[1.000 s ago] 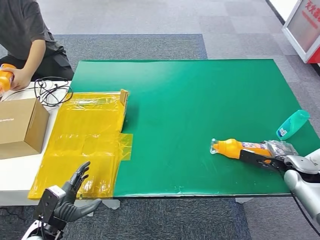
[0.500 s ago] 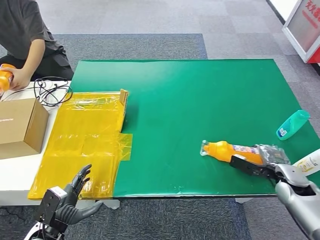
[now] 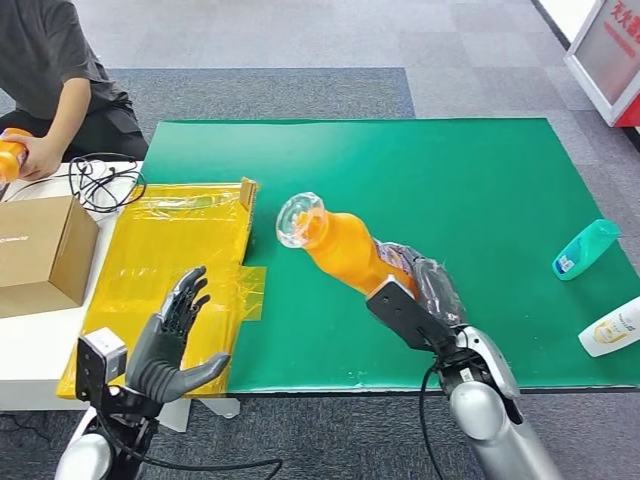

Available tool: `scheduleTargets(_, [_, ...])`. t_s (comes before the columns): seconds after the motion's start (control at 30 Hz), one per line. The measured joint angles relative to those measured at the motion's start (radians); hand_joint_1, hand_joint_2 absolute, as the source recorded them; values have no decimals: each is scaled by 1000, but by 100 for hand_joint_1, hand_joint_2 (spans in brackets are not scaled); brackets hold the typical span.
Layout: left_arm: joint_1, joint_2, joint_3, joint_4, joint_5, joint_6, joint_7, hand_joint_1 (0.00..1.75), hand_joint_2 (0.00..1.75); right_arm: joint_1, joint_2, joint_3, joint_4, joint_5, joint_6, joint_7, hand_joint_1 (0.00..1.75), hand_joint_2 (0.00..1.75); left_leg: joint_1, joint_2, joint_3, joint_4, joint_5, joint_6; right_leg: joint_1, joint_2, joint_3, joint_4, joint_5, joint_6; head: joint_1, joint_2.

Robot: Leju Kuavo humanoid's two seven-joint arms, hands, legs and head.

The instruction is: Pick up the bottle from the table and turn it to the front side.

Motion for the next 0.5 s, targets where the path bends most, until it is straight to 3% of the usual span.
scheduleTargets(0.2, [-98, -5, -64, 9, 46, 24, 44, 0, 175, -6, 111, 5, -1, -80, 4, -17, 175, 175, 0, 0, 0, 0, 0, 0, 0, 0, 0, 0, 0, 0, 0, 0])
scheduleTargets(0.5, [-225, -17, -152, 81, 75, 39, 99, 0, 175, -19, 169, 68, 102, -41, -44, -27, 175, 175, 0, 0, 0, 0, 0, 0, 0, 0, 0, 0, 0, 0, 0, 0])
